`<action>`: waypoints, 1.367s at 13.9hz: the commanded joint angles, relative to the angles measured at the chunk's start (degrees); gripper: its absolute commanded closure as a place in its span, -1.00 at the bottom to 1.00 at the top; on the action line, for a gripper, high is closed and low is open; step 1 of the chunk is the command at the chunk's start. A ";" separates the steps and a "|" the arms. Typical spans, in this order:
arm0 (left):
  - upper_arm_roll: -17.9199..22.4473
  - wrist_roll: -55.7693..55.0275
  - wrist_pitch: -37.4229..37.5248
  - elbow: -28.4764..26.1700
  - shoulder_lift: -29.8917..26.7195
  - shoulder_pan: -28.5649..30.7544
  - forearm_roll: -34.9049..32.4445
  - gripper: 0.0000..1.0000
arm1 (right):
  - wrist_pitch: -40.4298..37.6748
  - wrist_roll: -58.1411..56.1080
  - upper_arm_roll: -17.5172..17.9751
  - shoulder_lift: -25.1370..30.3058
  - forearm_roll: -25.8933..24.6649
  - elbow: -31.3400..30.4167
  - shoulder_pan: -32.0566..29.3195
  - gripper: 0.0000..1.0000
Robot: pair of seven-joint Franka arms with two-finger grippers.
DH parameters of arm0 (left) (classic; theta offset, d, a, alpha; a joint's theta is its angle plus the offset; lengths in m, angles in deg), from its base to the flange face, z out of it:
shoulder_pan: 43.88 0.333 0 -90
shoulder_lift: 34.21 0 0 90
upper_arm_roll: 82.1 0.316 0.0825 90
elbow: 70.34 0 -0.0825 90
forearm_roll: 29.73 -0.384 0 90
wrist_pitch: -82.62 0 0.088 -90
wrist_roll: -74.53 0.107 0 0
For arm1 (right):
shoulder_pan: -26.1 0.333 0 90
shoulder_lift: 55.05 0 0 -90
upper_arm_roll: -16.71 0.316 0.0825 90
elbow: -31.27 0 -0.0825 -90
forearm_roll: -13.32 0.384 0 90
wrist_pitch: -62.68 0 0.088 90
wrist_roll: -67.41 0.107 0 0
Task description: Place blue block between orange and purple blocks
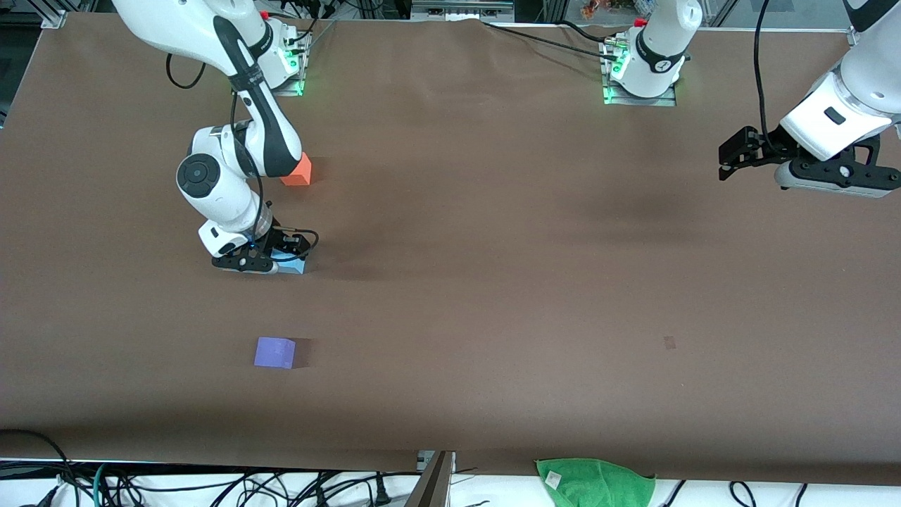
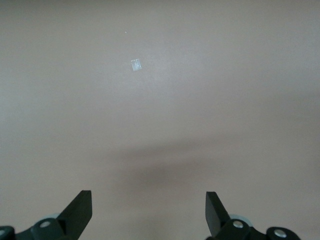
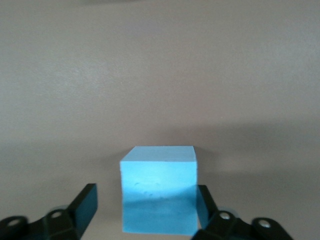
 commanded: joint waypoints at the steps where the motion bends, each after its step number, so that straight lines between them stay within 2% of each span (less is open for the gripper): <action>1: 0.01 0.66 1.32 1.86 0.86 -0.14 -1.04 -1.00 | -4.84 -2.98 0.08 5.01 0.92 -0.38 0.02 -0.97; 4: 0.01 0.66 1.32 1.86 0.86 -0.14 -1.04 -1.00 | -12.48 -4.83 -0.01 10.98 0.22 0.50 0.02 -0.97; 6: 0.09 0.66 1.32 1.86 0.86 -0.14 -1.04 -1.00 | -19.76 -4.83 -0.01 14.41 -1.36 3.21 0.02 -0.97; 8: 0.01 0.74 1.32 1.86 0.86 -0.14 -1.04 -1.00 | -30.30 -4.83 -0.01 16.62 -3.65 9.87 0.02 -0.97; 11: 0.01 0.66 1.32 1.86 0.86 -0.14 -1.04 -1.00 | -46.03 -5.88 -0.36 17.50 -3.92 21.65 -0.07 -0.97; 14: 0.01 0.74 1.32 1.86 0.86 -0.14 -1.04 -1.00 | -58.88 -9.56 -2.29 18.72 -6.37 30.98 -0.07 -0.98; 15: 0.01 0.66 1.32 1.86 0.86 -0.14 -1.04 -1.00 | -60.48 -12.80 -3.51 20.13 -6.55 31.44 -0.07 -0.98; 19: 0.01 0.66 1.32 1.86 0.86 -0.14 -1.04 -1.00 | -63.48 -17.75 -3.79 23.65 -6.64 30.83 -0.07 -0.98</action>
